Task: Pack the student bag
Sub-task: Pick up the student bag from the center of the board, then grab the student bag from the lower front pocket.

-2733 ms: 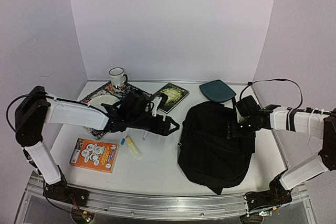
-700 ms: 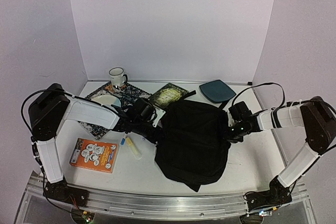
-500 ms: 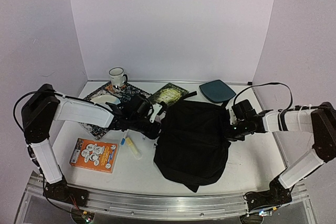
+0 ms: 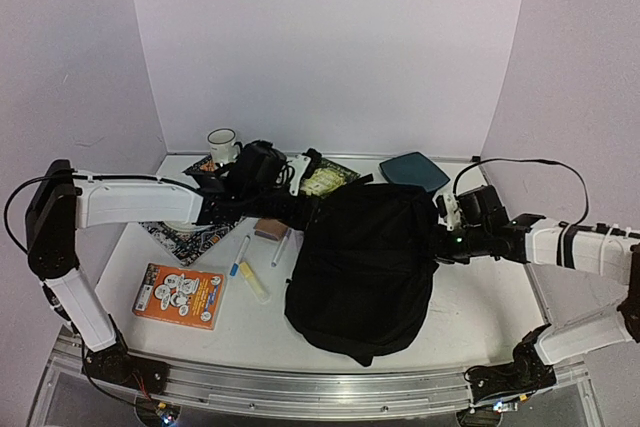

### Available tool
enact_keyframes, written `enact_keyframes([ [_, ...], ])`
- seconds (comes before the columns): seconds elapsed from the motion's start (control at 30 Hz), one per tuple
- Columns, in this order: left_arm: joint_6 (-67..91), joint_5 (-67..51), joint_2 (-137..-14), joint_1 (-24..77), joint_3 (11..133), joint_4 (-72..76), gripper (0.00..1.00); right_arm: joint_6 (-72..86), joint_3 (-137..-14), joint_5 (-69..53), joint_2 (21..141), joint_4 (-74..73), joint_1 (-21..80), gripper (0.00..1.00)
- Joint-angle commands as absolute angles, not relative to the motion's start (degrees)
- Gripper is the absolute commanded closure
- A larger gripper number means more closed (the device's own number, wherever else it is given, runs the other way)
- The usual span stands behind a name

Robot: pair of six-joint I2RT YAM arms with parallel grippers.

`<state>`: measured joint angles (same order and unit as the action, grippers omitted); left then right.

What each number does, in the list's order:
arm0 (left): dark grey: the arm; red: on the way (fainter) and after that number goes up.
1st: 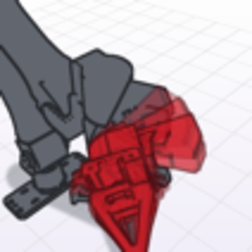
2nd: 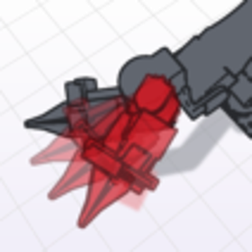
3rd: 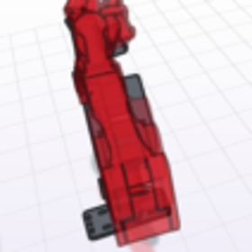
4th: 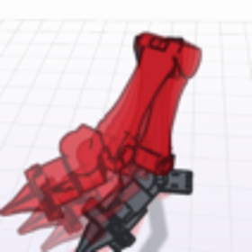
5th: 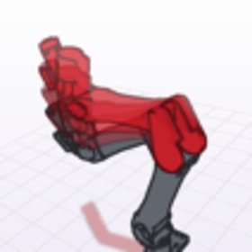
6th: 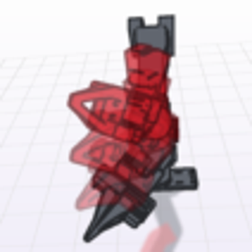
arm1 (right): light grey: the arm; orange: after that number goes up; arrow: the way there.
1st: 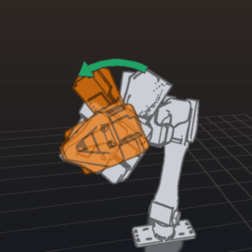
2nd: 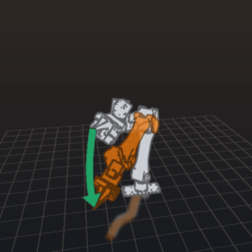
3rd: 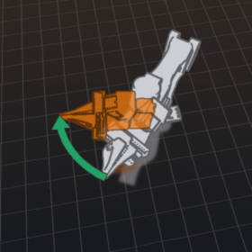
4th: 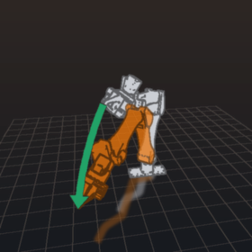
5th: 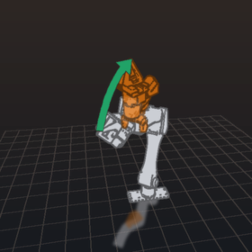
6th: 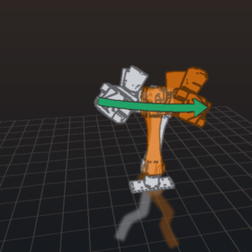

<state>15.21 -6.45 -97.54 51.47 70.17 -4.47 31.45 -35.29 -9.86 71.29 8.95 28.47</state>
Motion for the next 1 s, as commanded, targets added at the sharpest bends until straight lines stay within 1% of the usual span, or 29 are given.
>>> enact_keyframes([
  [0.0,19.9,-13.0,-102.5,53.0,77.3,-4.0,0.42,32.6,-36.7,-14.2,66.8,12.2,29.6,1.0],
  [0.17,22.6,-17.1,-106.6,55.6,83.3,-4.0,0.45,33.8,-37.4,-15.9,64.5,12.7,30.6,1.0],
  [0.3,23.9,-17.7,-108.3,57.0,86.0,-4.0,0.45,35.2,-38.9,-16.4,63.3,12.7,32.1,1.0],
  [0.4,24.8,-18.5,-108.5,57.1,86.8,-4.0,0.46,36.7,-41.1,-16.6,63.2,12.4,33.3,1.0],
  [0.7,26.2,-19.9,-107.8,57.4,88.1,-4.0,0.52,38.9,-50.0,-14.3,64.9,8.2,36.6,1.0],
  [0.97,28.0,-20.7,-107.5,57.4,89.2,-3.1,0.53,37.9,-54.4,-12.6,67.4,5.4,38.4,1.0],
])
